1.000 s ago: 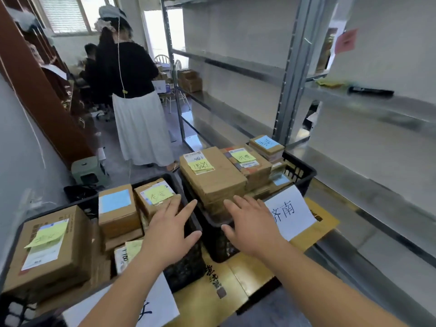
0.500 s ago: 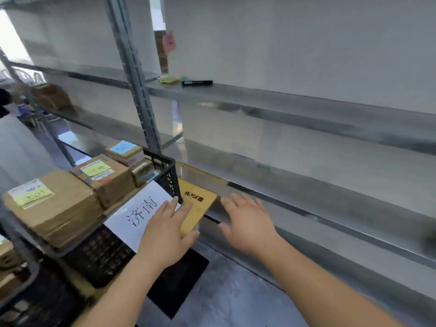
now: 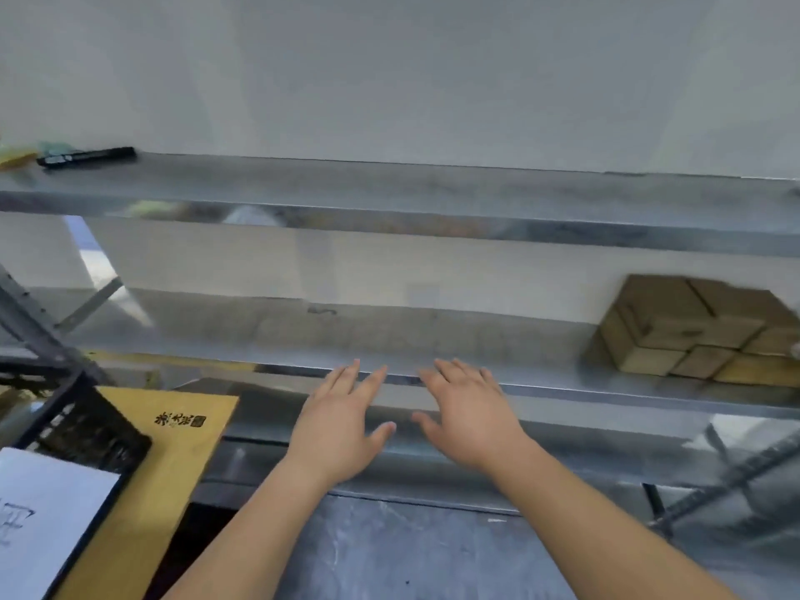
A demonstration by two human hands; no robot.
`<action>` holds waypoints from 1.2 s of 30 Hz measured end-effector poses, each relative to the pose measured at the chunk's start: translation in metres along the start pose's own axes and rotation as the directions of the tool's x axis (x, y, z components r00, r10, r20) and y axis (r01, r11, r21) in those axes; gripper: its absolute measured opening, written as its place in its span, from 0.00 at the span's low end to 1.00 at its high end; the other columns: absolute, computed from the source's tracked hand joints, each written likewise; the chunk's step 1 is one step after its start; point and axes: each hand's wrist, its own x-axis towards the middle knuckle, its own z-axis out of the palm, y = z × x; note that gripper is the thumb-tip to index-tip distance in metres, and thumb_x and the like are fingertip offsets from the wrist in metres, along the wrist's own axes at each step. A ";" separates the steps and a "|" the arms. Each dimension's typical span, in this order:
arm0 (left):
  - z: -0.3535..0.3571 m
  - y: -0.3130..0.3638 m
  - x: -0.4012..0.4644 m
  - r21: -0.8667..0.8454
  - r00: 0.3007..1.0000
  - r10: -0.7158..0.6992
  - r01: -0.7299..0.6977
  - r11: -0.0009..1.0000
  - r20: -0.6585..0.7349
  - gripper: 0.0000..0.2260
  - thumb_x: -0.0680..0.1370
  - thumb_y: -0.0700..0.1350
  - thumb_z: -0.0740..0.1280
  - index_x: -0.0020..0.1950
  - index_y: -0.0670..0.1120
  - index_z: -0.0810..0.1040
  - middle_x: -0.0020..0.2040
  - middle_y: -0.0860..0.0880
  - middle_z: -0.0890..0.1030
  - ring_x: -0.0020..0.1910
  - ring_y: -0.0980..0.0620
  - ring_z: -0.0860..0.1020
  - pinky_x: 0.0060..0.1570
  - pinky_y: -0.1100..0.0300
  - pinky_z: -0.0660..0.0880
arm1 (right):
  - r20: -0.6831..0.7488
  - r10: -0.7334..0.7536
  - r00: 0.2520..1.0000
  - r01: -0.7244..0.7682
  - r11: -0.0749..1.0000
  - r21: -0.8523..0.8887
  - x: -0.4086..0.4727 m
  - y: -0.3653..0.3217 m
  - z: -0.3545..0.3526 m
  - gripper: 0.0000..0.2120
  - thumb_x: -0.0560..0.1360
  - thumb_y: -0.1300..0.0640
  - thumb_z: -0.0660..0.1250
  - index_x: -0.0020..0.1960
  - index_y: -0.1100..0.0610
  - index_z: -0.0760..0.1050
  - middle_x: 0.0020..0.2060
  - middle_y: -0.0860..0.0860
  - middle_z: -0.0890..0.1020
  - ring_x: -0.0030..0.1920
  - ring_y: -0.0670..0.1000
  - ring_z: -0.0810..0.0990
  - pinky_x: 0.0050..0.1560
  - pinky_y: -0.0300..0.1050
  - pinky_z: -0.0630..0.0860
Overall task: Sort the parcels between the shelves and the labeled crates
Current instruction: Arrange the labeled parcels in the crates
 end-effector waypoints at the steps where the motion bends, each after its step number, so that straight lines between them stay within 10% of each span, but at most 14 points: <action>1: 0.006 0.010 0.017 -0.012 0.999 0.035 -0.035 0.999 0.014 0.36 0.78 0.66 0.63 0.81 0.61 0.50 0.83 0.48 0.53 0.81 0.47 0.51 0.78 0.51 0.55 | 0.003 0.039 0.999 -0.039 0.999 0.000 0.001 0.015 -0.003 0.31 0.82 0.38 0.59 0.81 0.46 0.57 0.82 0.51 0.59 0.82 0.55 0.54 0.80 0.60 0.50; 17: 0.076 0.230 0.204 -0.072 0.880 0.431 -0.425 0.902 0.201 0.37 0.77 0.66 0.64 0.81 0.64 0.48 0.82 0.46 0.55 0.80 0.44 0.55 0.77 0.48 0.58 | -0.097 0.530 0.843 -0.518 0.847 0.121 -0.029 0.273 -0.050 0.34 0.81 0.36 0.60 0.82 0.45 0.55 0.82 0.50 0.59 0.81 0.53 0.55 0.80 0.58 0.54; 30: 0.161 0.414 0.311 -0.126 0.893 0.323 -0.298 0.946 0.313 0.36 0.76 0.65 0.64 0.80 0.65 0.50 0.81 0.46 0.58 0.78 0.41 0.60 0.74 0.48 0.64 | -0.061 0.540 0.840 -0.512 0.825 0.240 0.005 0.489 -0.069 0.34 0.81 0.40 0.61 0.82 0.46 0.53 0.80 0.53 0.60 0.75 0.60 0.65 0.67 0.57 0.74; 36: 0.177 0.445 0.343 -0.254 0.910 0.283 -0.209 0.944 0.304 0.33 0.74 0.59 0.67 0.77 0.63 0.59 0.75 0.50 0.67 0.70 0.42 0.71 0.66 0.50 0.72 | -0.155 0.458 0.875 -0.439 0.887 0.144 0.021 0.513 -0.054 0.30 0.76 0.42 0.64 0.75 0.52 0.69 0.73 0.55 0.68 0.70 0.61 0.68 0.62 0.56 0.74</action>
